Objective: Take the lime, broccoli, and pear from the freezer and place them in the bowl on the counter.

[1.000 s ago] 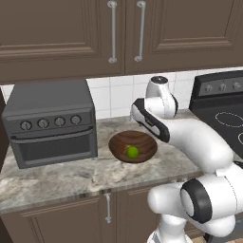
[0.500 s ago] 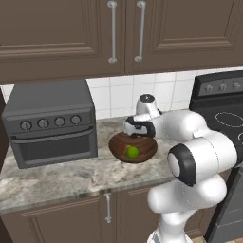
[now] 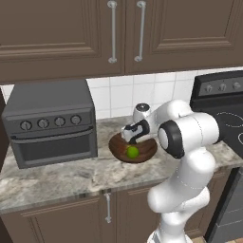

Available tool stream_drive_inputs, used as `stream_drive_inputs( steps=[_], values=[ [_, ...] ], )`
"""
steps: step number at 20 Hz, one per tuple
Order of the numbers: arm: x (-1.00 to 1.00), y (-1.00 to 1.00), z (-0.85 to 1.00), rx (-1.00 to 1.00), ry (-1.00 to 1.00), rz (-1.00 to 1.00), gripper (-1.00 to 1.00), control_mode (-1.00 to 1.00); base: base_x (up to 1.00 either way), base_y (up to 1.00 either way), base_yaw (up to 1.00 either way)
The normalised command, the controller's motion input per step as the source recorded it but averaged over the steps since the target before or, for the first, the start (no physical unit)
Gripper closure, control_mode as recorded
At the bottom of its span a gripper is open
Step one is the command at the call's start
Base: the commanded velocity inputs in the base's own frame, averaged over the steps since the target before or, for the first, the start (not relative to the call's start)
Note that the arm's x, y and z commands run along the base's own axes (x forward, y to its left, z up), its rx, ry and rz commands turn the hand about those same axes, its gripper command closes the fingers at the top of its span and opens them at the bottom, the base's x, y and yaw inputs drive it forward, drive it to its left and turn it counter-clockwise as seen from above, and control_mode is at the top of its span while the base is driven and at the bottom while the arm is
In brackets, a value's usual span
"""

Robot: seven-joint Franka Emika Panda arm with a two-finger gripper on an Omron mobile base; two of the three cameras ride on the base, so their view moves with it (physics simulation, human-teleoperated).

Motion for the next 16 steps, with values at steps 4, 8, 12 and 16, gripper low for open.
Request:
stream_drive_inputs(
  steps=[4,8,12,16],
  values=[
    [0.06,0.09,-0.29,0.0,0.0,0.0,-1.0,-1.0,0.0,0.0,0.0],
    [0.0,0.0,0.01,0.0,0.0,0.0,-1.0,-1.0,0.0,0.0,0.0],
    [-0.36,0.0,0.51,0.0,-0.13,0.0,-1.0,-1.0,0.0,0.0,0.0],
    [-0.53,0.0,0.8,0.0,-0.23,0.0,-1.0,-1.0,0.0,0.0,0.0]
  ],
)
